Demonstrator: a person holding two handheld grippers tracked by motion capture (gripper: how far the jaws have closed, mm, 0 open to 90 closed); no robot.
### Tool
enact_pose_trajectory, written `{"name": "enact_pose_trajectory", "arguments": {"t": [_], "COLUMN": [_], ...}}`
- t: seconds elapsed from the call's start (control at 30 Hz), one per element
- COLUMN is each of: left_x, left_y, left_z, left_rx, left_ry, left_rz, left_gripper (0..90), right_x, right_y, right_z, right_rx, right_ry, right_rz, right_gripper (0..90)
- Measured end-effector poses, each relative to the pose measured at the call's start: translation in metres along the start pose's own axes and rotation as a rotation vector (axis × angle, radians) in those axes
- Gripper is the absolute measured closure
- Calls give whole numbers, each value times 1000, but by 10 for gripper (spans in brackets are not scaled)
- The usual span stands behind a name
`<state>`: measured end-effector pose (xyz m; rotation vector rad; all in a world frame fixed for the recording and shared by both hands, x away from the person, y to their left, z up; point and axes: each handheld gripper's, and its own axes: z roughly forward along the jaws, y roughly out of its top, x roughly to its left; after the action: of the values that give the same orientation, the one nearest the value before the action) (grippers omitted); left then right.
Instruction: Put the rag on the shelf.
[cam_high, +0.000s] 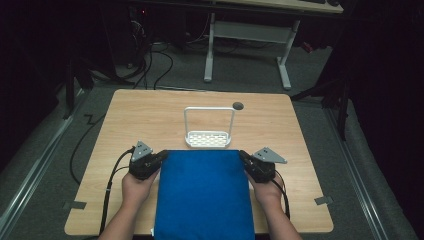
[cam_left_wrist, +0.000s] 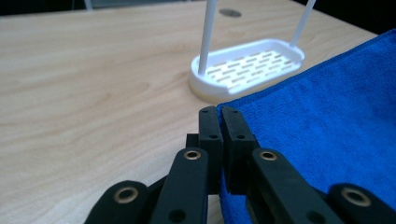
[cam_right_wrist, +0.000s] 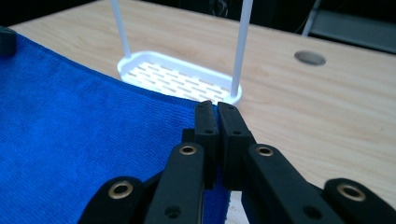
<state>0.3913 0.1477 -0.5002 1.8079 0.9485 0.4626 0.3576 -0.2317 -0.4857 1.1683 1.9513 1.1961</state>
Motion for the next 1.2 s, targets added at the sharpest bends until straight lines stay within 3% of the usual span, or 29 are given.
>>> {"name": "enact_pose_trajectory", "arguments": {"t": [0.13, 0.17, 0.23, 0.37, 0.67, 0.77, 1.2], "left_x": [-7, -11, -13, -21, -30, -36, -53], "left_y": [8, 12, 15, 26, 43, 51, 67], "left_z": [-11, -17, -20, -37, -63, -75, -101], "left_rx": [-54, -87, -101, -176, -280, -331, -418], "left_ry": [3, 8, 7, 14, 11, 6, 0], "left_rz": [19, 29, 34, 59, 85, 99, 163], "left_gripper": [881, 880, 881, 881, 882, 882, 883], "right_x": [2, 3, 3, 5, 12, 17, 31], "right_y": [10, 12, 13, 22, 38, 48, 70], "right_z": [-16, -19, -21, -34, -58, -73, -109], "right_rx": [-73, -81, -97, -155, -245, -301, -429], "right_ry": [-10, -12, -15, -24, -33, -25, -13], "right_rz": [-13, -16, -17, -28, -63, -78, -118], "right_gripper": [884, 884, 885, 885, 885, 885, 885]}}
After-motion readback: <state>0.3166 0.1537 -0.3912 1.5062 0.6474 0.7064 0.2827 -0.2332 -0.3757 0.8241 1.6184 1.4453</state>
